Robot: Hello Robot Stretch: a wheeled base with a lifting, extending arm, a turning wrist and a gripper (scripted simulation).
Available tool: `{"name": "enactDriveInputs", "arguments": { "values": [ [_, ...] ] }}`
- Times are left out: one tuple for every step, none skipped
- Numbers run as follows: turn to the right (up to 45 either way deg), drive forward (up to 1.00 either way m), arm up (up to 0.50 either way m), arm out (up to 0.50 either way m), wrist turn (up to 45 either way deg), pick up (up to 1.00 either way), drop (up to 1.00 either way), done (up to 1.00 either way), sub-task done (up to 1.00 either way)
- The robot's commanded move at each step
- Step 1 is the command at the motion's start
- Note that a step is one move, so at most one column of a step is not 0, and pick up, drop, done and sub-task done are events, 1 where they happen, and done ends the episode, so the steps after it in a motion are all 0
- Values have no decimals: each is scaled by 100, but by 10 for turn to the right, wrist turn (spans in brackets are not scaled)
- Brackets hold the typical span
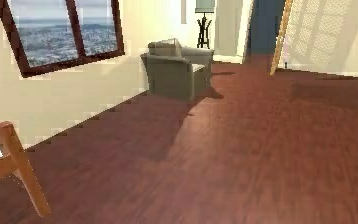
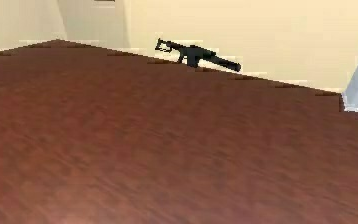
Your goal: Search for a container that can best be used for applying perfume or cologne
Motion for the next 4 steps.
{"name": "enactDriveInputs", "arguments": {
  "values": [
    [180,0,0,0,0,0,0,0,0],
    [0,100,0,0,0,0,0,0,0],
    [0,100,0,0,0,0,0,0,0],
    [0,100,0,0,0,0,0,0,0]
  ]
}}
